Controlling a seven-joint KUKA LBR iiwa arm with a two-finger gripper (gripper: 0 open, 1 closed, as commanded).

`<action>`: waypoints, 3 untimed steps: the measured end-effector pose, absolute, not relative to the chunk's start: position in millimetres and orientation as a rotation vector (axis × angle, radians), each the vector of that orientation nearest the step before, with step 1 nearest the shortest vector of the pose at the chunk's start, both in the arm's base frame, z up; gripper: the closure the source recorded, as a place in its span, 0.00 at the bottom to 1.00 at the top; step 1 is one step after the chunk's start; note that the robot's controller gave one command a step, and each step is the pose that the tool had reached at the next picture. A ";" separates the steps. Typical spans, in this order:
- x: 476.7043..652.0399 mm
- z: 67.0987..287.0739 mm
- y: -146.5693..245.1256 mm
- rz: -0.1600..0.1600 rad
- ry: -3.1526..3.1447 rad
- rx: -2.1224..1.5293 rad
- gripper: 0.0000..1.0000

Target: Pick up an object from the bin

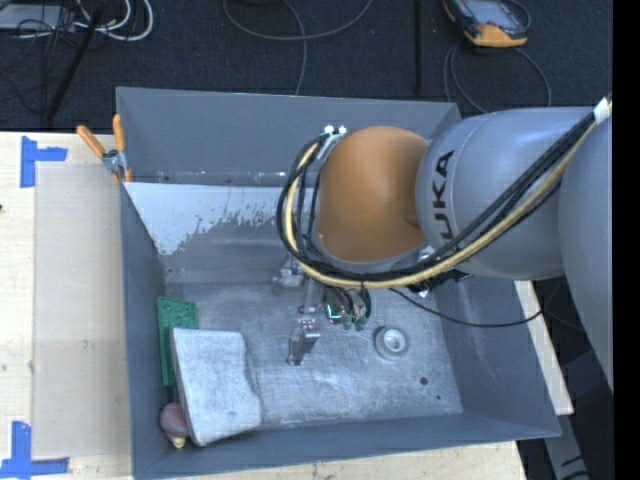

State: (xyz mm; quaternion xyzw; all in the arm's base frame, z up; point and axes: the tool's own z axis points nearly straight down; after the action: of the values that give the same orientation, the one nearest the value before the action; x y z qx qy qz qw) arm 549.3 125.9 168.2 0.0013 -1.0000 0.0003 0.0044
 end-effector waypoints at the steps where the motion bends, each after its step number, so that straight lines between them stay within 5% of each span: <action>1: 541.7 135.4 51.0 0.005 -3.131 -0.160 0.00; 2: 548.2 105.0 -51.2 0.007 -3.134 -0.160 0.00; 3: 544.2 71.8 -80.5 -0.005 -3.145 0.026 0.00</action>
Offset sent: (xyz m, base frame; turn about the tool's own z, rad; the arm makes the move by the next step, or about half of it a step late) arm -0.0065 -0.0709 -0.0302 0.0978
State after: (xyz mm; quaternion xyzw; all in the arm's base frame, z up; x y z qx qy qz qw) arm 544.2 -80.5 71.8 0.0083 -1.0000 -0.0017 -0.0015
